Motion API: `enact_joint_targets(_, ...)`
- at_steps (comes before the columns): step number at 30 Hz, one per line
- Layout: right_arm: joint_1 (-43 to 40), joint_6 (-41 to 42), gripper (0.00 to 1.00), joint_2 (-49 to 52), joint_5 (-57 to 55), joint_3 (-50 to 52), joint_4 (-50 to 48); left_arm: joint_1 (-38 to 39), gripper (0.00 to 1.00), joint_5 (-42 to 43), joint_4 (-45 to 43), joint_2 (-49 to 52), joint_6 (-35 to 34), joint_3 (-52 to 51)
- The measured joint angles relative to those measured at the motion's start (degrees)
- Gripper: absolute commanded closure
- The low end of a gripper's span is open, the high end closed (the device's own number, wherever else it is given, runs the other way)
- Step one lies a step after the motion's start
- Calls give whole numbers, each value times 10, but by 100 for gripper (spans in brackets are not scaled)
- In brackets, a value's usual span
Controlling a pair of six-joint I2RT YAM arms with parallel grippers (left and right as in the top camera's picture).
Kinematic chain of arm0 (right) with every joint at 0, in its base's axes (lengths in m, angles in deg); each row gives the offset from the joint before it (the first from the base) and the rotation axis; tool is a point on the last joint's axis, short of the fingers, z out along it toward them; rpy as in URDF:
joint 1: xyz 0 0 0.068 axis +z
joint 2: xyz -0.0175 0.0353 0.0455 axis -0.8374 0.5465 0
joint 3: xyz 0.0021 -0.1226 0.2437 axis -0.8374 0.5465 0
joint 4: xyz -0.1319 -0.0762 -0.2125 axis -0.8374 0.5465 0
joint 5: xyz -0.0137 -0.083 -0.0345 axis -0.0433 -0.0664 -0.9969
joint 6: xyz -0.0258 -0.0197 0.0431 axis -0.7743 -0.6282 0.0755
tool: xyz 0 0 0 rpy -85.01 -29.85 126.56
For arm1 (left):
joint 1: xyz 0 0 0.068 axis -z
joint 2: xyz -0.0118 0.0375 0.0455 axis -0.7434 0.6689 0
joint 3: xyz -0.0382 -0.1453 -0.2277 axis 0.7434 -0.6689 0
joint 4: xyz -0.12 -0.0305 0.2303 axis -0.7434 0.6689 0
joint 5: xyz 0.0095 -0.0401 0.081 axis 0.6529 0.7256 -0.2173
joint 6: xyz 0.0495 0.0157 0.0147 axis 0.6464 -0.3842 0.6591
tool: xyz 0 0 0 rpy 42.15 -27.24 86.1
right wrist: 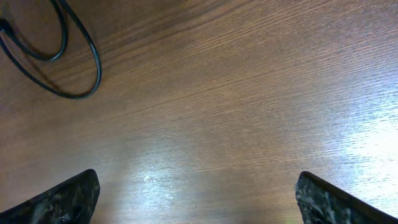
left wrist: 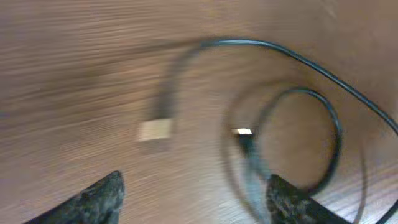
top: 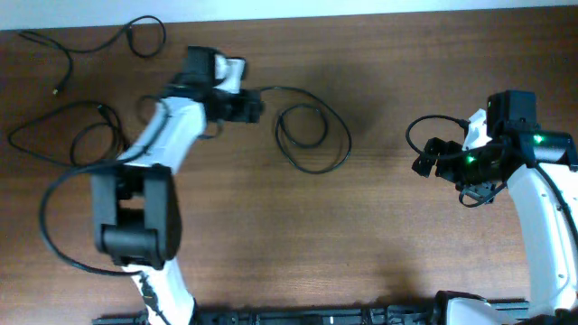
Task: Untangle cables
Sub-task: 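Reach the left gripper to the remaining coil and grasp a cable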
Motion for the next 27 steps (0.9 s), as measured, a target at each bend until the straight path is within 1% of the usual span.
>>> enact_joint_targets(1, 0, 0, 2, 0, 0, 0, 0, 32, 29, -19, -2, 0, 1, 0)
enact_joint_targets(3, 0, 0, 2, 0, 0, 0, 0, 73, 41, -57, -3, 0, 1, 0)
enact_joint_targets(4, 0, 0, 1, 0, 0, 0, 0, 87, 41, -73, -4, 0, 2, 0)
enact_joint_targets(5, 0, 0, 1, 0, 0, 0, 0, 99, 36, -87, -3, 0, -1, 0)
enact_joint_targets(6, 0, 0, 1, 0, 0, 0, 0, 106, 34, -94, -2, 2, -5, 0)
enact_joint_targets(9, 0, 0, 2, 0, 0, 0, 0, 124, 35, -110, 6, 24, -26, 0)
enact_joint_targets(11, 0, 0, 1, 0, 0, 0, 0, 132, 33, -121, 9, 38, -30, 0)
enact_joint_targets(12, 0, 0, 1, 0, 0, 0, 0, 137, 37, -139, 10, 44, -31, 0)
enact_joint_targets(15, 0, 0, 2, 0, 0, 0, 0, 141, 39, -172, 20, 56, -41, 0)
enact_joint_targets(18, 0, 0, 2, 0, 0, 0, 0, 141, 44, -180, 25, 64, -67, 1)
enact_joint_targets(20, 0, 0, 2, 0, 0, 0, 0, 142, 49, -185, 26, 66, -74, 1)
enact_joint_targets(23, 0, 0, 2, 0, 0, 0, 0, 142, 51, -201, 29, 67, -78, 2)
enact_joint_targets(26, 0, 0, 1, 0, 0, 0, 0, 142, 69, -249, 55, 70, -90, 10)
enact_joint_targets(27, 0, 0, 2, 0, 0, 0, 0, 142, 71, -256, 58, 70, -91, 10)
